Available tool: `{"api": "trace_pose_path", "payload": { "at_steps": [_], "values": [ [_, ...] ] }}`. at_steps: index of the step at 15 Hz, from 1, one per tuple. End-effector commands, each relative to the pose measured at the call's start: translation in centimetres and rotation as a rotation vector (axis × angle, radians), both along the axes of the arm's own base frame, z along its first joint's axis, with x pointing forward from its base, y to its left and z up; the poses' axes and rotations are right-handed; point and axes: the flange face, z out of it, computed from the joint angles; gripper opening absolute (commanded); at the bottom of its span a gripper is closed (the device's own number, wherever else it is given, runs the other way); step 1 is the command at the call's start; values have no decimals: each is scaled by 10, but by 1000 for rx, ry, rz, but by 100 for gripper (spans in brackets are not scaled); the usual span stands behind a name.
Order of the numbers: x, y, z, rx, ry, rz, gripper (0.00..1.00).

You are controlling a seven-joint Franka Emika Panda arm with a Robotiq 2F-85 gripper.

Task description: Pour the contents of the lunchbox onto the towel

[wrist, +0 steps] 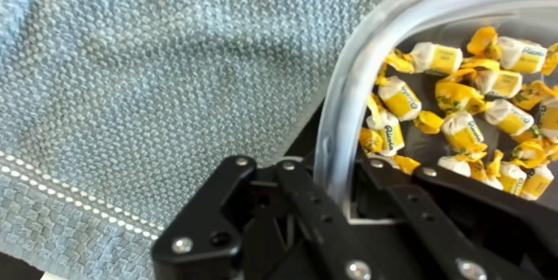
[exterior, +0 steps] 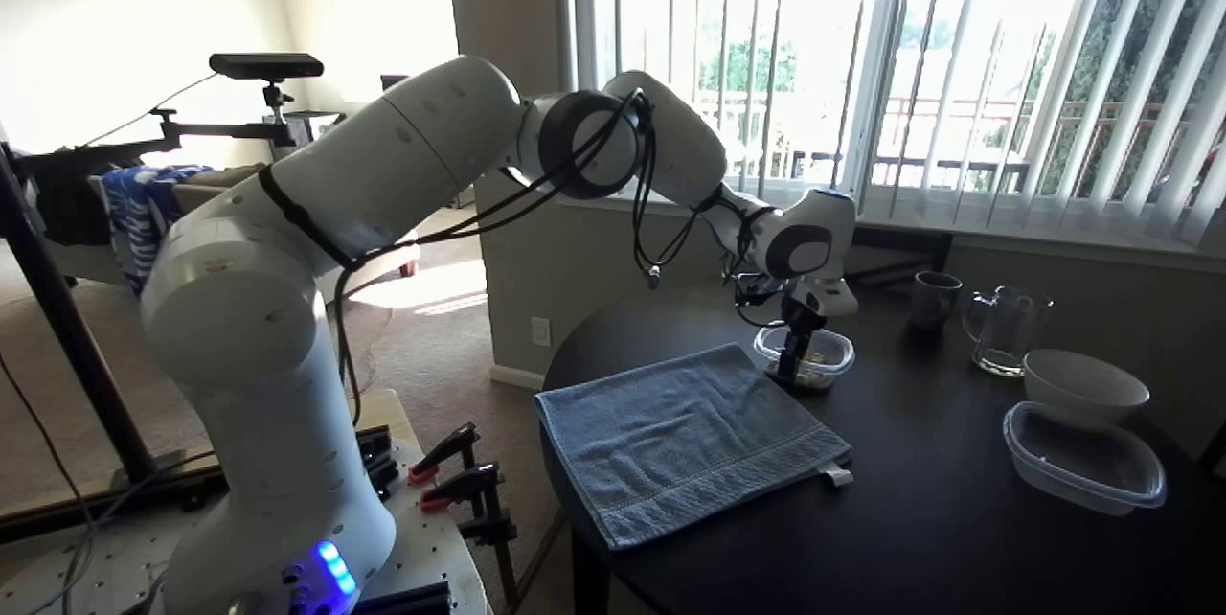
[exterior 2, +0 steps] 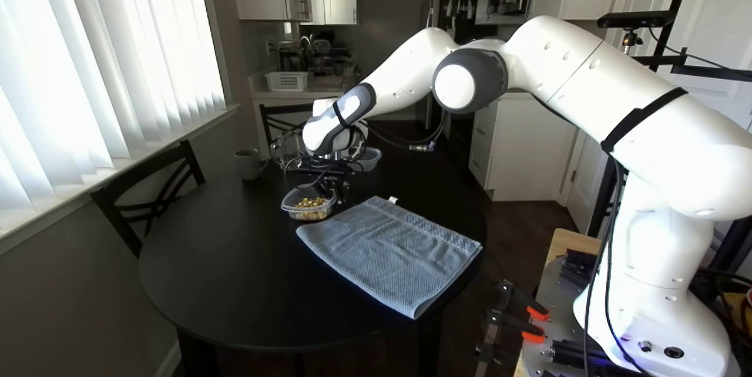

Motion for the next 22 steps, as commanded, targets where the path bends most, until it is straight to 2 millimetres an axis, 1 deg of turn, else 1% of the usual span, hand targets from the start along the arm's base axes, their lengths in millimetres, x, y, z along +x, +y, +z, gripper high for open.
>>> {"api": "trace_pose_path", "payload": {
  "at_steps": [1, 6, 8, 10, 12, 16, 18, 20, 22],
  "values": [
    [1, -2, 4, 24, 0, -30, 2],
    [-1, -1, 10, 21, 3, -14, 2],
    [-7, 1, 19, 10, 1, 8, 2],
    [-17, 6, 32, -1, 11, 19, 2],
    [-35, 14, 48, 3, 42, 36, 2],
    [-72, 48, 77, 17, 137, 86, 2],
    [-93, 65, 84, 31, 238, 105, 2],
    [-118, 79, 85, 68, 365, 138, 2],
    [-143, 87, 85, 80, 501, 150, 2]
  ]
}}
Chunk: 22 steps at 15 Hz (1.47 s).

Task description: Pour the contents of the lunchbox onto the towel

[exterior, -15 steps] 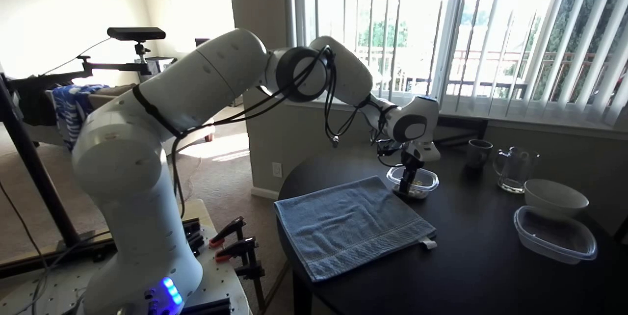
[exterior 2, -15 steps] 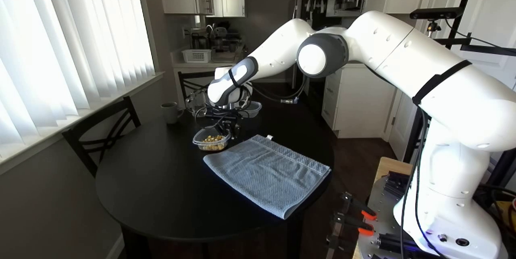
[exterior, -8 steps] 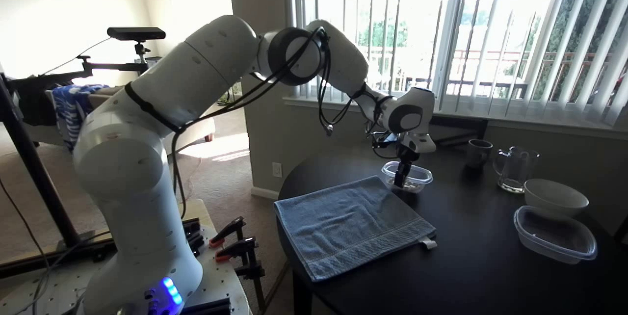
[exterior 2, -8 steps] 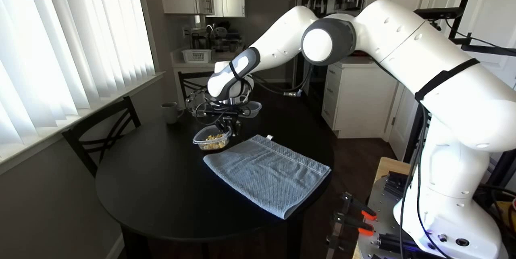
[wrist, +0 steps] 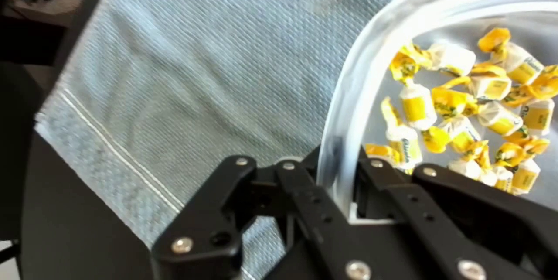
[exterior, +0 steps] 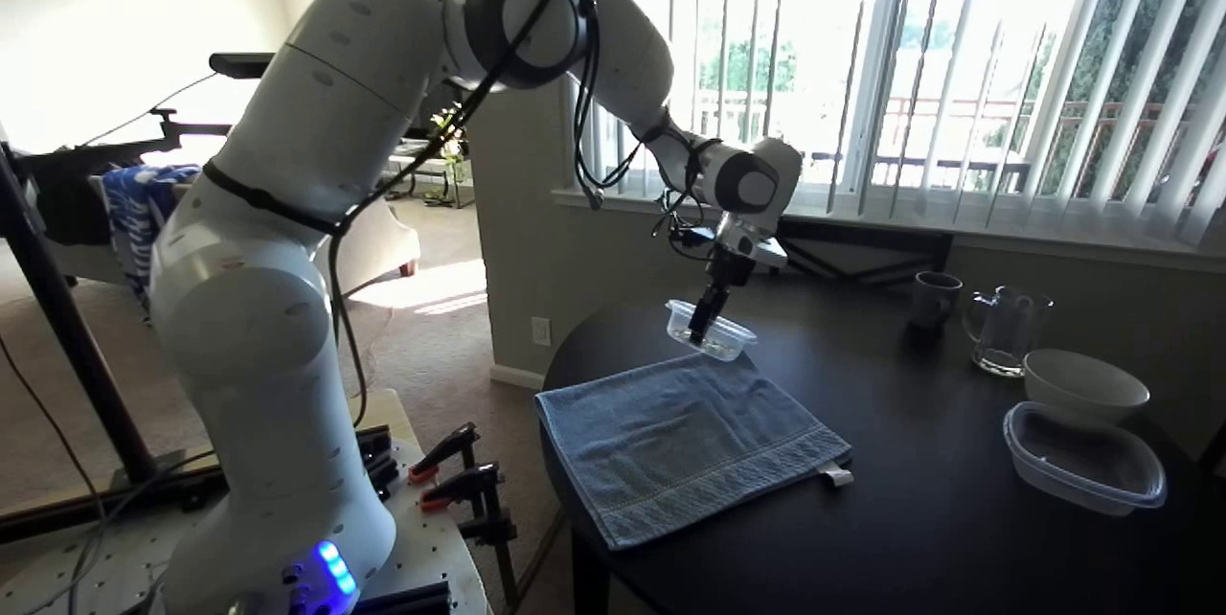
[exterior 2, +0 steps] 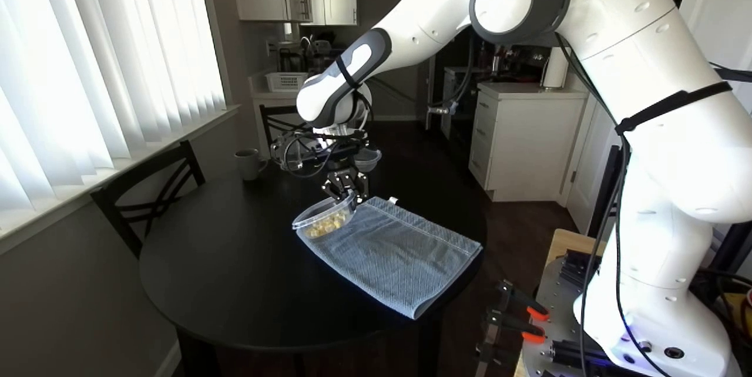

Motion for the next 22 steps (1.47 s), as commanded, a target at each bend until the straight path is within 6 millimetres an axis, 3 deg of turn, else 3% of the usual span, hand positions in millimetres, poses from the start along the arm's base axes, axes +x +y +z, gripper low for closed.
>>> {"api": "trace_pose_path", "payload": {
  "at_steps": [1, 6, 10, 14, 19, 22],
  "values": [
    [-50, 7, 11, 8, 210, 34, 2],
    [-84, 0, 29, -21, 552, 75, 2],
    [-94, -2, 44, -13, 775, 182, 2],
    [-96, 5, 17, 32, 887, 324, 2],
    [-113, 13, -47, 68, 1023, 501, 2],
    [-125, 11, -69, 50, 1142, 584, 2]
  ]
}}
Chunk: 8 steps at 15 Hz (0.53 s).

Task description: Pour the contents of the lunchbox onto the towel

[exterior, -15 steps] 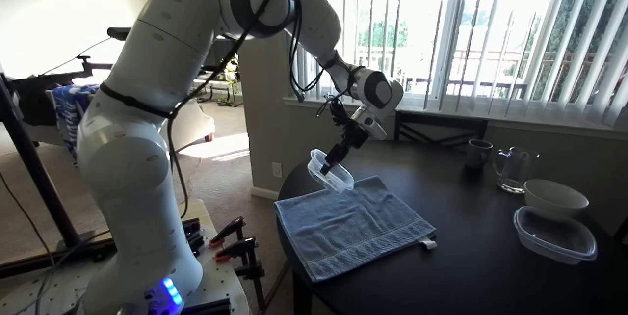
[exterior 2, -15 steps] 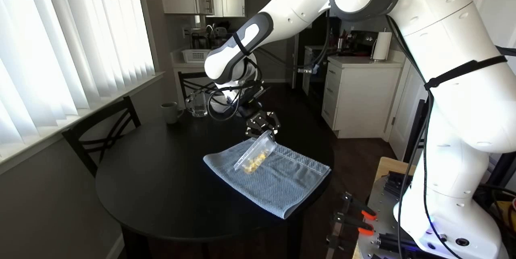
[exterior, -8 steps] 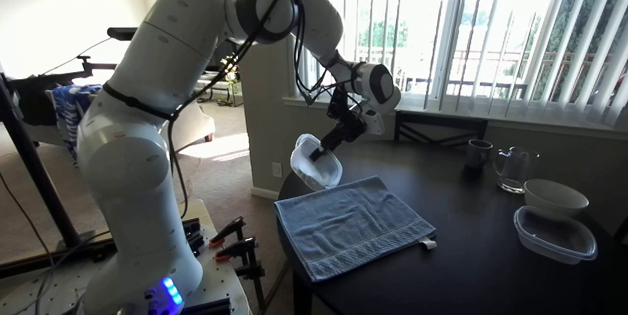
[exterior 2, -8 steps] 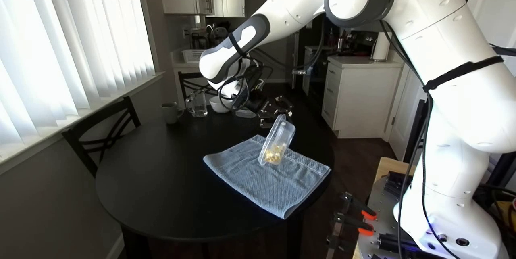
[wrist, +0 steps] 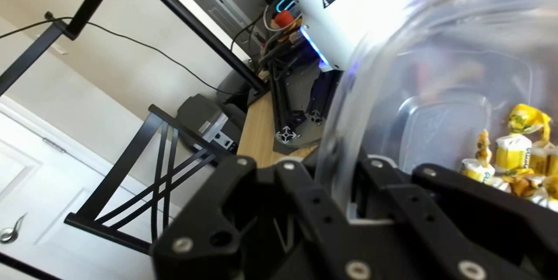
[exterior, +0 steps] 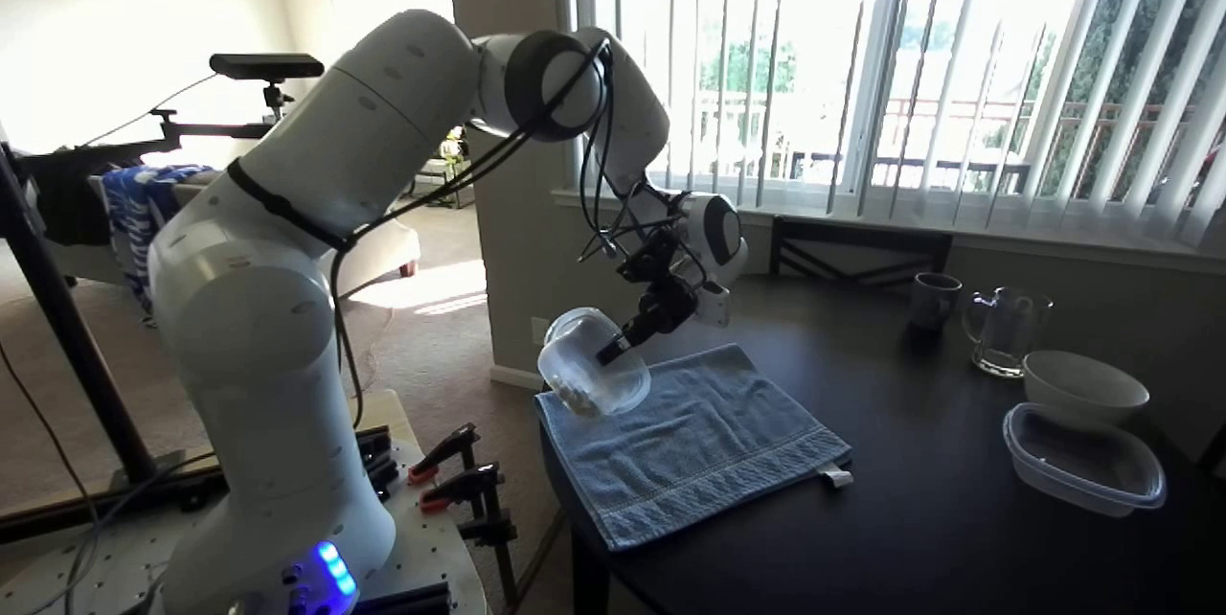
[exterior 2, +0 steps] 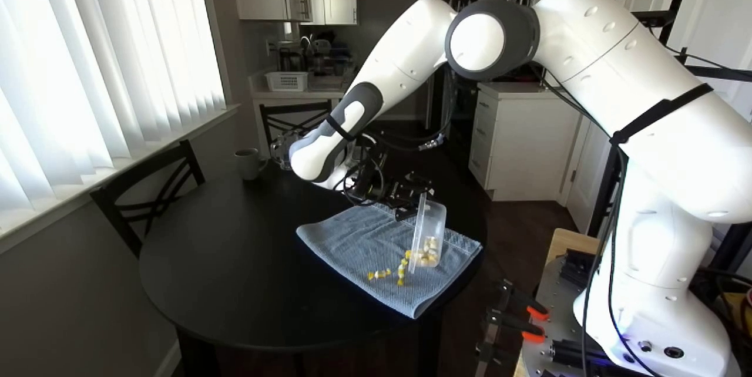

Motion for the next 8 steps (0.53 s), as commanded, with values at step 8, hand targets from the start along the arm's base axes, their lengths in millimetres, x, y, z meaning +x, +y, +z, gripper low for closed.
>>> {"api": "trace_pose_path", "payload": {
  "at_steps": [8],
  "values": [
    [-23, -35, -1, -265, 465, 196, 2]
  ]
}}
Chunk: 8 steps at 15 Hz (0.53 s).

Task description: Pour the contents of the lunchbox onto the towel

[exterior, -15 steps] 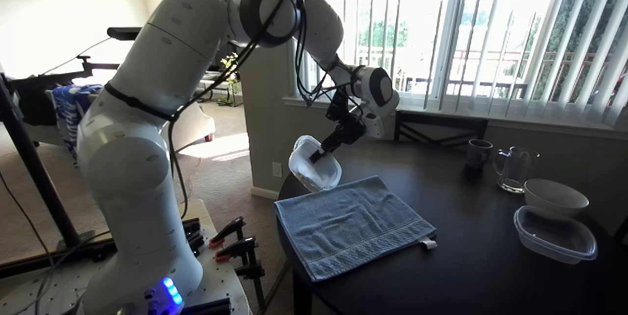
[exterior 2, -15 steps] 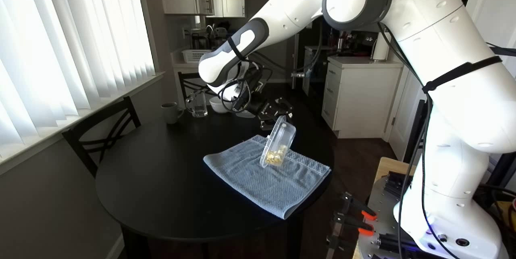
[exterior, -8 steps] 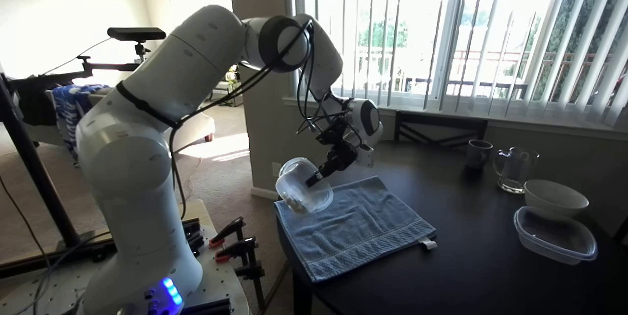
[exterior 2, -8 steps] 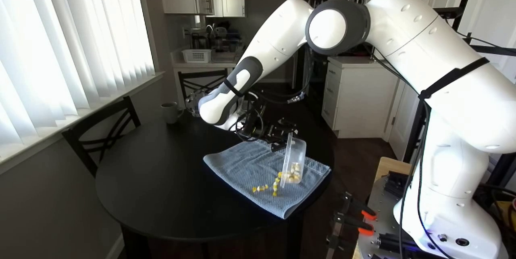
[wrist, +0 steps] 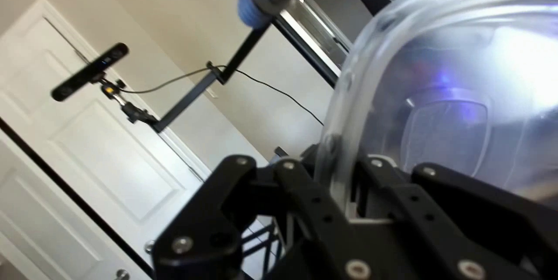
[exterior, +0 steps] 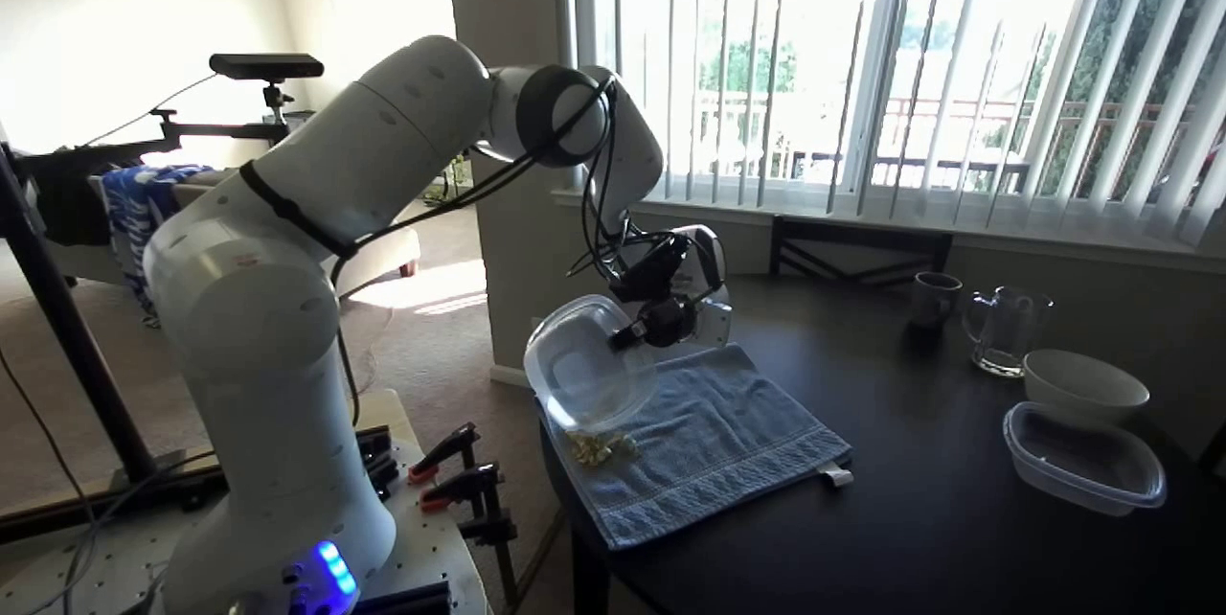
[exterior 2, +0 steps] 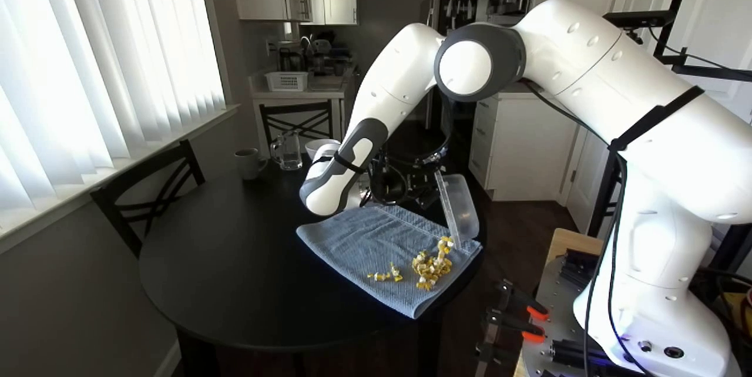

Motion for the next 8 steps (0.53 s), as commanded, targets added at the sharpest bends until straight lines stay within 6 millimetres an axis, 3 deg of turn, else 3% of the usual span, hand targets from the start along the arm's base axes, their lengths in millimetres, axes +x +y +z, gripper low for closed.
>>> {"api": "trace_pose_path", "payload": {
  "at_steps": [1, 8],
  "values": [
    [5, -16, 13, -146, 132, 53, 2],
    [20, -30, 26, -345, 215, 173, 2]
  ]
}}
